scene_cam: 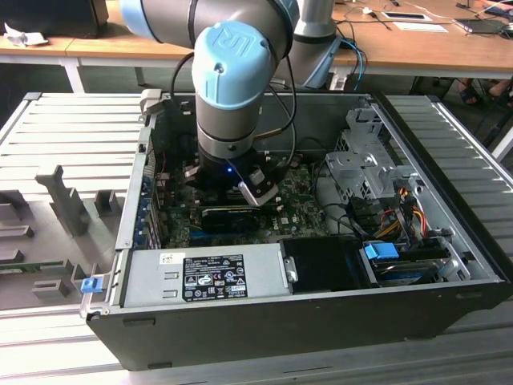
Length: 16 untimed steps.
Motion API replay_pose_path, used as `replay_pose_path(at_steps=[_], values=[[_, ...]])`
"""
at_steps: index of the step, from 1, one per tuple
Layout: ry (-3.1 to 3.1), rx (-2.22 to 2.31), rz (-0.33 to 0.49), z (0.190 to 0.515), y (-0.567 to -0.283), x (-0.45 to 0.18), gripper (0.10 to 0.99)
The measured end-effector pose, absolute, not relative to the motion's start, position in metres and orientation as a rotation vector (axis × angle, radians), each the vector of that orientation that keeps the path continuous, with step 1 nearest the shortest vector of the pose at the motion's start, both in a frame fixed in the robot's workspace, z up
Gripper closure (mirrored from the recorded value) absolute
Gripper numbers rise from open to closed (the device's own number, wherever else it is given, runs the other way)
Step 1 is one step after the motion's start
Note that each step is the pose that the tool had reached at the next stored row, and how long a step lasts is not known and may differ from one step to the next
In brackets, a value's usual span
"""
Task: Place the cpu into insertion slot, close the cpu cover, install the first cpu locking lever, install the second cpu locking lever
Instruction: 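Install the second cpu locking lever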
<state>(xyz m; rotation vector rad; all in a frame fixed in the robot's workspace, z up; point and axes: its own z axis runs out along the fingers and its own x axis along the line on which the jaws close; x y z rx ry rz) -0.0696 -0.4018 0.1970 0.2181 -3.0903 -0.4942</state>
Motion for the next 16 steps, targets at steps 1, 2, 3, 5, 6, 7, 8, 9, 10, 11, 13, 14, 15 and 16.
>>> replay_pose_path(at_steps=[1, 2, 3, 5, 6, 7, 8, 9, 10, 11, 13, 14, 15, 16], values=[[-3.089, 0.218, -0.503, 0.196, -0.402, -0.07, 0.98], [-3.088, 0.218, -0.518, 0.195, -0.402, -0.073, 0.98], [-3.087, 0.218, -0.519, 0.195, -0.402, -0.073, 0.98], [-3.087, 0.218, -0.52, 0.197, -0.402, -0.073, 0.98], [-3.087, 0.218, -0.521, 0.197, -0.402, -0.073, 0.98], [-3.087, 0.218, -0.521, 0.199, -0.402, -0.073, 0.98], [-3.087, 0.218, -0.521, 0.2, -0.402, -0.073, 0.98], [-3.087, 0.218, -0.521, 0.204, -0.402, -0.073, 0.98], [-3.087, 0.218, -0.524, 0.209, -0.402, -0.073, 0.98], [-3.087, 0.218, -0.525, 0.213, -0.402, -0.073, 0.98], [-3.086, 0.218, -0.527, 0.221, -0.402, -0.073, 0.98], [-3.086, 0.218, -0.529, 0.225, -0.402, -0.073, 0.98], [-3.086, 0.218, -0.53, 0.227, -0.402, -0.073, 0.98], [-3.086, 0.218, -0.53, 0.227, -0.402, -0.073, 0.98]])
